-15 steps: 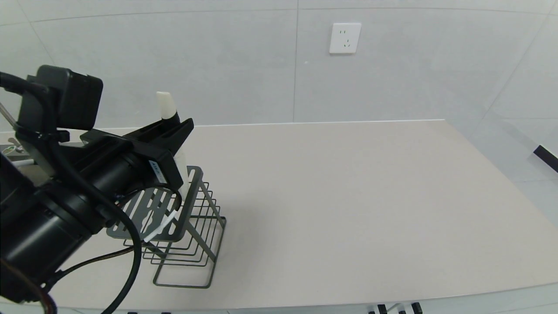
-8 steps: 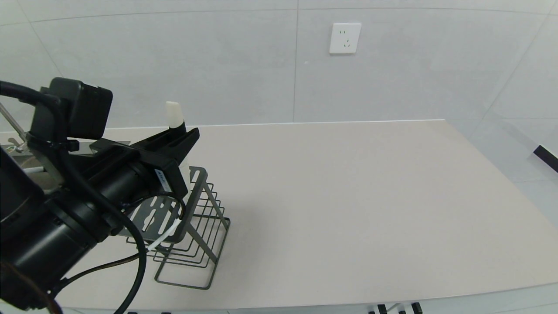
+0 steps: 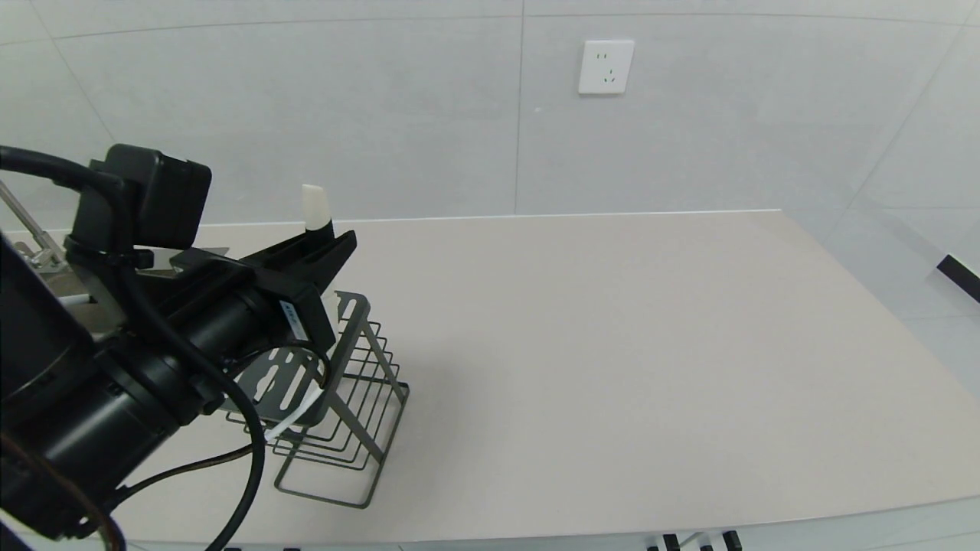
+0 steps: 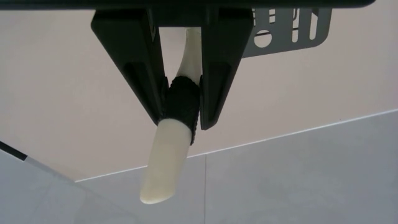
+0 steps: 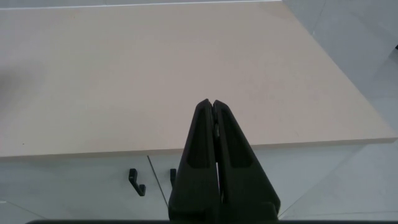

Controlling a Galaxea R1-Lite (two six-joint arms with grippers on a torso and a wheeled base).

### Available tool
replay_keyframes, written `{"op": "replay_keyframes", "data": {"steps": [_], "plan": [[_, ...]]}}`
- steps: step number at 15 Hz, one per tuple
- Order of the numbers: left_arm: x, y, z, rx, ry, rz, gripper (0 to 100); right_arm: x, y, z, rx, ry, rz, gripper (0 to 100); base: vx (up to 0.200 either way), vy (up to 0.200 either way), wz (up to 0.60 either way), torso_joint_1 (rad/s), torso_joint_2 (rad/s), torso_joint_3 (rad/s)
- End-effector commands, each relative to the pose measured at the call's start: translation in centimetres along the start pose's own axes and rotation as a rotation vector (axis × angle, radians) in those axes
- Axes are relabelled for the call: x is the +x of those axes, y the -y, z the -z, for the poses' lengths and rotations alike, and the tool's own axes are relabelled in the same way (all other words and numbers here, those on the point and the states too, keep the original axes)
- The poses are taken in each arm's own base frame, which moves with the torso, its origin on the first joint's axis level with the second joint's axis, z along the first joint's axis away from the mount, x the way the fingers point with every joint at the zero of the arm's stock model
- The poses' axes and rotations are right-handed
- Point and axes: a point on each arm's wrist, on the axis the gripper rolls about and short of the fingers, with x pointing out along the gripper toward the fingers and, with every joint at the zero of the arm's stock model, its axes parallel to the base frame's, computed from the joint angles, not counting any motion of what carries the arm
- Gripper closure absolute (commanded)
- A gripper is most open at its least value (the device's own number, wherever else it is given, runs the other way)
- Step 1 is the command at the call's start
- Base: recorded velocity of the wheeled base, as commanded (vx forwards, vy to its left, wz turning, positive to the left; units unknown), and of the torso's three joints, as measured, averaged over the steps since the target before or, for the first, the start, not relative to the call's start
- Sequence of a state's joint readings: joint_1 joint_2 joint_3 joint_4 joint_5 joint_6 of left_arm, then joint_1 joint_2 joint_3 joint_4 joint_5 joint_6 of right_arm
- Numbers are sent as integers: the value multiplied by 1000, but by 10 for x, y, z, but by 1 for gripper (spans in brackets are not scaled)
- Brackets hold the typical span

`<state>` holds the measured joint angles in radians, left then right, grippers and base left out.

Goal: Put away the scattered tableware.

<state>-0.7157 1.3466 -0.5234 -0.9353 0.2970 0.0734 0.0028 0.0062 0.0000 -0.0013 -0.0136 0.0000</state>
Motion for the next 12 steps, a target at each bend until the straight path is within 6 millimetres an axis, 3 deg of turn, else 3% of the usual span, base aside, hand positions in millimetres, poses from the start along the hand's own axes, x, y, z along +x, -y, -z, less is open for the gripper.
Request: {"op": "replay_keyframes", "data": {"steps": [1, 12], "plan": [[-1, 0, 3, 3, -10, 1, 100, 0, 0, 0, 0, -1, 0, 100, 0, 0, 0, 0, 0, 0], [-4, 0, 9, 11, -29, 25, 100, 0, 0, 0, 0, -1, 0, 100, 0, 0, 0, 0, 0, 0]]}}
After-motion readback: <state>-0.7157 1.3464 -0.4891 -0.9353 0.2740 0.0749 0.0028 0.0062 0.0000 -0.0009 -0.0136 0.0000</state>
